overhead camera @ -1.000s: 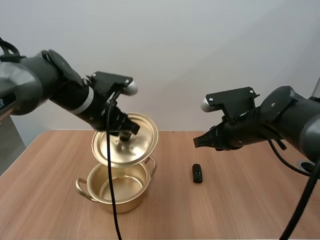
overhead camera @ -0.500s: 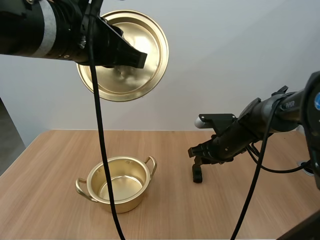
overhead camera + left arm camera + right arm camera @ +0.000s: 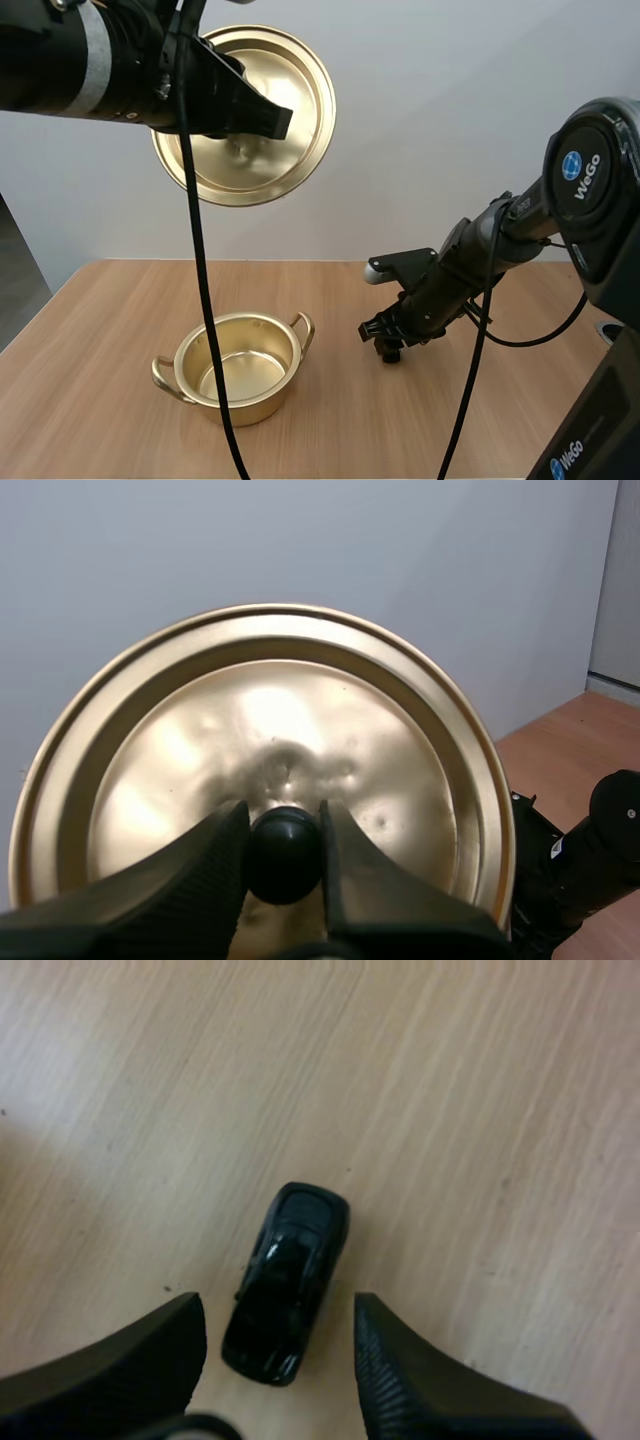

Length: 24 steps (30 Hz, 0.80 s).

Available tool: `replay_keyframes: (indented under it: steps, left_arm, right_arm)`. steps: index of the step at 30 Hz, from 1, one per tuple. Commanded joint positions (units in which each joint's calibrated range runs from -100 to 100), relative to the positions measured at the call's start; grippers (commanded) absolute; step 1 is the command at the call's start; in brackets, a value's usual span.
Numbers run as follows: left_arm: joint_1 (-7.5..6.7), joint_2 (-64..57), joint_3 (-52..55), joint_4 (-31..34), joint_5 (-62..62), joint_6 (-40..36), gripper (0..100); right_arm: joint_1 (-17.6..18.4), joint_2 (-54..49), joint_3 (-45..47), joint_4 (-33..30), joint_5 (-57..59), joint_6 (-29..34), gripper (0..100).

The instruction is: Open the pot, put the car inside, and close it

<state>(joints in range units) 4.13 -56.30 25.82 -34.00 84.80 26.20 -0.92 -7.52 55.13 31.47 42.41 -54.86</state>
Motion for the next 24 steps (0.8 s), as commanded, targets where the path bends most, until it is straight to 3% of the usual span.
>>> replay_keyframes:
  steps: [1, 10, 15, 17, 18, 20, 24]
  left_arm:
    - [0.06, -0.1, -0.1, -0.1, 0.1, 0.0, 0]
    - [0.06, -0.1, -0.1, -0.1, 2.6, 0.0, 0]
    - [0.06, -0.1, -0.1, -0.1, 2.9, 0.0, 0]
    - [0.06, -0.1, -0.1, -0.1, 2.9, 0.0, 0]
    - [0.06, -0.1, -0.1, -0.1, 2.9, 0.0, 0]
    - [0.06, -0.1, -0.1, -0.1, 2.9, 0.0, 0]
    - [0.06, -0.1, -0.1, -0.1, 2.5, 0.1, 0]
  right_arm:
    - [0.1, 0.0, 0.0, 0.0, -2.6, 0.0, 76]
    - [3.5, 3.1, 0.0, -0.7, -5.8, -0.1, 76]
    - [3.5, 5.8, -0.1, -8.9, -10.5, 6.3, 73]
    - [3.5, 6.7, -0.1, -9.3, -10.8, 6.6, 59]
    - [3.5, 6.8, -0.1, -9.1, -10.8, 6.6, 44]
    - [3.5, 7.0, -0.1, -9.1, -10.8, 6.4, 0]
    - [3.5, 4.2, -0.1, -8.5, -11.1, 4.4, 0]
